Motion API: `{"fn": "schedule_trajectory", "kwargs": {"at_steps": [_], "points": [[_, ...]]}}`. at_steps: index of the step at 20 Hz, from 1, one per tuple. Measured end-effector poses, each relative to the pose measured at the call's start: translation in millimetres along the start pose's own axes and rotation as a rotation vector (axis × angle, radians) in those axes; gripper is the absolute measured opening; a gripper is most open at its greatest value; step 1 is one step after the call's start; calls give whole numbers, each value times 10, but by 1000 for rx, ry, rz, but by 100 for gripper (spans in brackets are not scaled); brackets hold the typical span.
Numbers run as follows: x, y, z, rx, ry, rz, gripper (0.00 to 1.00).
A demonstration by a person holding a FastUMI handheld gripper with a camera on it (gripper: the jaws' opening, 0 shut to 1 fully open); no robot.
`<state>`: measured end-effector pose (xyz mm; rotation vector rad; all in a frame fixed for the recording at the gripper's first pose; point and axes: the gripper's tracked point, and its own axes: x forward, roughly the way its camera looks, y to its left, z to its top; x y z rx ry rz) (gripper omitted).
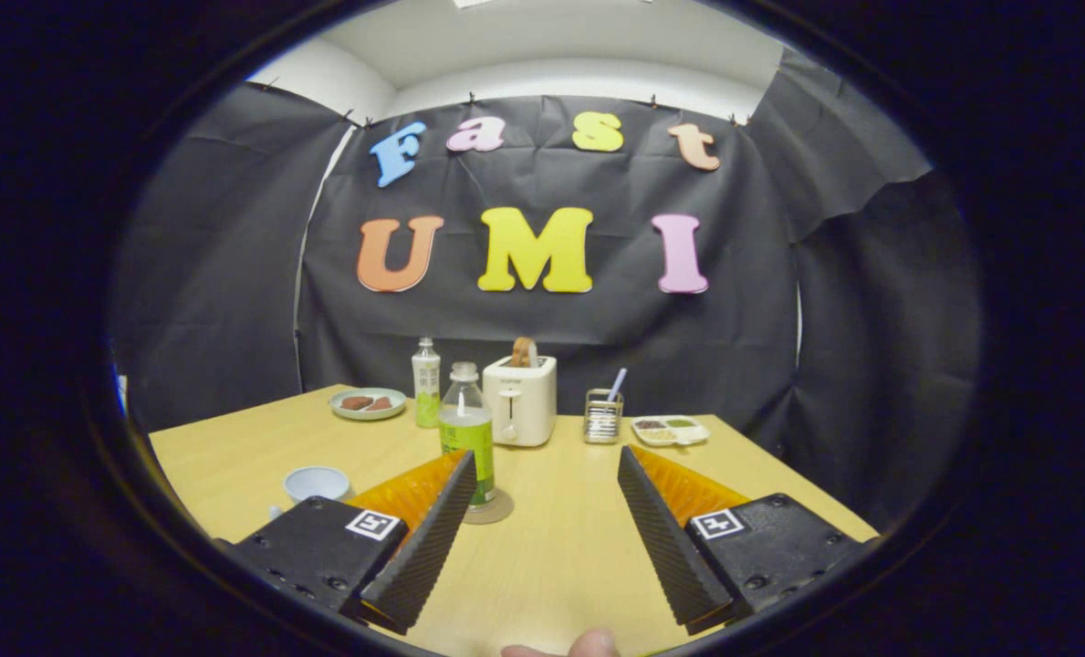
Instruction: Take the bottle from table, then pour the juice into the cup, finally place the bottle on the coaster
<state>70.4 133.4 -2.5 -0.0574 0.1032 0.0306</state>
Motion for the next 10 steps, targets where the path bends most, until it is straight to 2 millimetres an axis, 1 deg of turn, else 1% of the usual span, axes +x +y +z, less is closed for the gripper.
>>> {"fn": "schedule_trajectory", "kwargs": {"at_steps": [1, 5, 8, 10], "points": [[-115, -89, -6, -9, 3, -22, 100], [-547, -236, -7, -1, -11, -44, 100], [-751, -318, 77, -5, -56, -65, 100], [-837, -300, 114, 0, -69, -56, 100]]}}
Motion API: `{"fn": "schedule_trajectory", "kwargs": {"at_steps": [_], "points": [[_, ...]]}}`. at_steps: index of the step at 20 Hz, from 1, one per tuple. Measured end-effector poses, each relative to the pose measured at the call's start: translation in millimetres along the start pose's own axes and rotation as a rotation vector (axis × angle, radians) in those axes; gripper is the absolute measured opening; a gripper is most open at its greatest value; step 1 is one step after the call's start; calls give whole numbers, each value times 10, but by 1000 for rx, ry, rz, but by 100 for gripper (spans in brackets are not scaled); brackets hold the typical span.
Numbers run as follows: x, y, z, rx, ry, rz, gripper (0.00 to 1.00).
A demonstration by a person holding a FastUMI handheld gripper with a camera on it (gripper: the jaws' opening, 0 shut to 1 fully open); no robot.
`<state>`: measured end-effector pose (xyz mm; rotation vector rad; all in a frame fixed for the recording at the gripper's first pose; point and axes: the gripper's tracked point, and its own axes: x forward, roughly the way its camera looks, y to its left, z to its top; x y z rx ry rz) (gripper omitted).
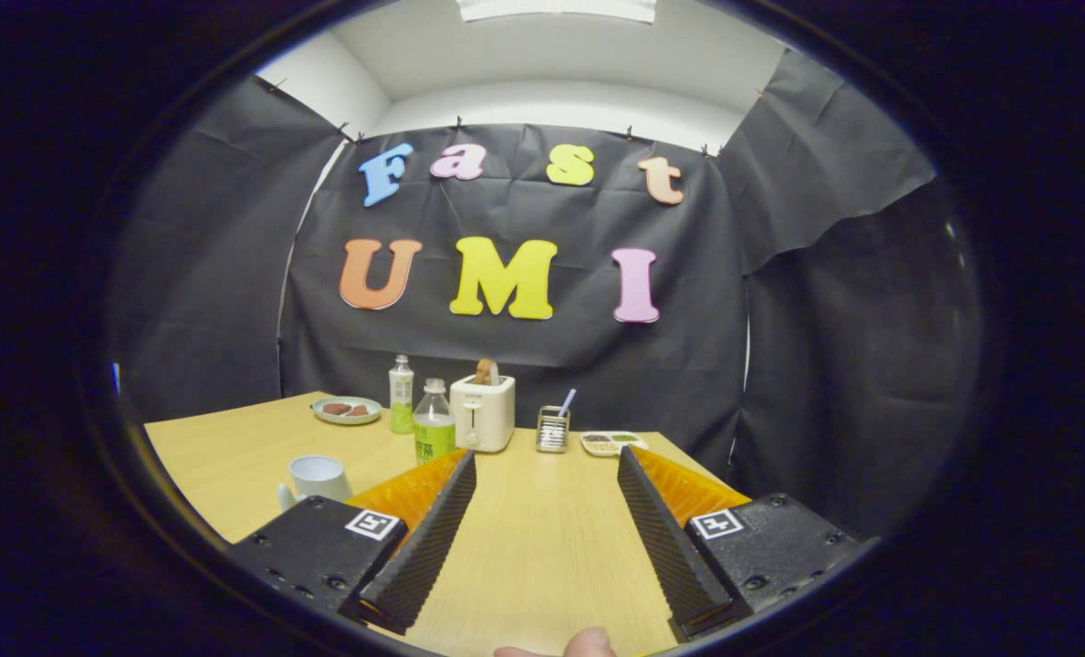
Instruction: Take the bottle from table, then pour the juice into the cup, finally place the bottle on the coaster
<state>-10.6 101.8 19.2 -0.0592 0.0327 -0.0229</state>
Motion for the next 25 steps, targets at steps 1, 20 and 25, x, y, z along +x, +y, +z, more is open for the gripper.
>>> {"fn": "schedule_trajectory", "kwargs": {"at_steps": [1, 20, 25], "points": [[-27, -1, 16, -2, 2, 3, 100], [-264, 203, -31, -6, 37, 27, 100], [-286, 241, -6, 9, 28, 21, 100]]}}
